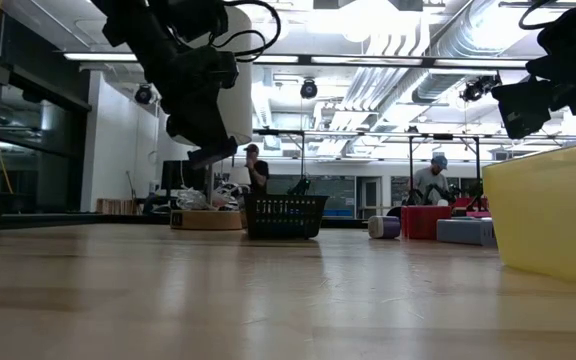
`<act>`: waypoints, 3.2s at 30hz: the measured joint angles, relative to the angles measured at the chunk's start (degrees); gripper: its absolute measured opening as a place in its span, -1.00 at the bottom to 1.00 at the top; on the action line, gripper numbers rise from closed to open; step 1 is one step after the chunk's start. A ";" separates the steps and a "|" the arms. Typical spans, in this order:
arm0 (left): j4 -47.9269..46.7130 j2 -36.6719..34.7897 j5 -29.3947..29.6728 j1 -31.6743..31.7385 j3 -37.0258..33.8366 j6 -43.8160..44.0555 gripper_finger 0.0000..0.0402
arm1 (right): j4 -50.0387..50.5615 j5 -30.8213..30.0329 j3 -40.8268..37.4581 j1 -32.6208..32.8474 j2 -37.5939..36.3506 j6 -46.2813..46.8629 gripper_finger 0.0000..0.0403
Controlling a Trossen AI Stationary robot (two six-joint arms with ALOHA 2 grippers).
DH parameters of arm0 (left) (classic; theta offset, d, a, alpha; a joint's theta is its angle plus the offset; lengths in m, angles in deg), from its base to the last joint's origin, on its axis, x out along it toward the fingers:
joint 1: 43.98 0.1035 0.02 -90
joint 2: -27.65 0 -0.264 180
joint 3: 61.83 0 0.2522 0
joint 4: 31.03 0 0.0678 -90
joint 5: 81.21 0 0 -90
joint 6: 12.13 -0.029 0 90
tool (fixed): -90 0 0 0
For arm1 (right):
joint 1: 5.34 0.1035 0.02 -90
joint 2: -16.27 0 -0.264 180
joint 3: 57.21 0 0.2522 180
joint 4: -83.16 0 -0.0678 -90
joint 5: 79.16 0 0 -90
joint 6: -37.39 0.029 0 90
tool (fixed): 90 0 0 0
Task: Pick & Place Office items
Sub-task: Put the blue digital timer into the black bin
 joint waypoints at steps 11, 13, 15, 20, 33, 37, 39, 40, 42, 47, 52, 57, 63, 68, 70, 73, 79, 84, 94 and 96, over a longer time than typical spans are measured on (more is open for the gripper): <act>0.18 0.04 0.58 0.00 1.17 -1.93 -0.24 | -0.01 0.01 0.00 0.00 0.00 0.00 -0.06; 0.14 0.71 0.98 0.21 2.18 -1.97 -0.24 | 0.00 0.00 0.00 0.00 0.00 0.00 -0.06; -0.35 1.59 0.98 0.79 3.17 -2.09 -0.24 | 0.00 0.00 0.00 0.00 0.00 -0.02 -0.06; -0.44 5.35 -0.53 2.91 6.49 -4.51 -0.24 | 0.00 -0.04 0.00 0.00 0.00 0.00 -0.06; -1.46 16.96 -3.98 6.44 19.25 -8.67 -0.24 | 0.00 0.00 0.00 0.00 0.00 0.00 -0.06; -2.54 21.11 -4.45 6.71 23.75 -9.98 -0.24 | 0.00 0.00 0.00 0.00 0.00 -0.01 -0.06; -2.64 23.26 -4.87 6.71 26.17 -10.96 -0.24 | -0.02 0.00 0.00 0.00 0.00 0.00 -0.06; -3.31 24.14 -5.14 6.71 27.28 -11.08 -0.24 | -0.01 0.00 0.00 0.00 0.00 0.00 -0.06; -4.53 26.01 -5.32 6.71 29.60 -11.19 -0.24 | 0.04 0.00 0.00 0.00 -0.01 0.00 -0.06; -6.17 28.24 -5.27 6.71 33.07 -11.72 -0.24 | 0.11 0.04 0.00 0.00 -0.02 0.00 -0.06; -7.01 28.24 -5.27 6.71 33.07 -12.26 -0.24 | 0.13 0.04 0.00 0.00 0.00 0.00 -0.06; -7.44 28.24 -5.26 6.71 33.07 -12.24 -0.24 | 0.13 0.04 0.00 0.00 0.00 0.00 -0.06; -8.65 28.24 -5.25 6.71 33.07 -12.31 -0.24 | 0.15 0.04 0.00 0.00 -0.01 0.00 -0.06; -11.45 28.24 -4.90 7.36 33.05 -13.16 -0.24 | 0.15 0.02 0.00 0.00 0.00 0.00 -0.06; -12.66 28.24 -3.78 7.58 33.05 -13.18 -0.24 | 0.15 0.02 0.00 0.00 -0.01 0.00 -0.06; -14.32 28.24 -2.47 7.82 33.05 -13.20 -0.24 | 0.17 0.02 0.00 0.00 0.00 0.00 -0.06; -14.98 28.84 -0.95 7.66 33.03 -14.37 -0.24 | 0.19 0.02 0.00 0.00 0.00 0.00 -0.06; -15.28 30.99 -0.74 7.49 32.95 -14.67 -0.24 | 0.18 0.02 0.00 0.00 -0.01 0.00 -0.06; -14.67 35.47 -0.91 8.30 32.94 -14.69 -0.24 | 0.11 0.02 0.00 0.00 0.22 0.00 -0.06; -14.99 35.84 -1.00 8.62 32.94 -14.71 -0.24 | 0.11 0.01 0.00 0.00 0.22 0.00 -0.06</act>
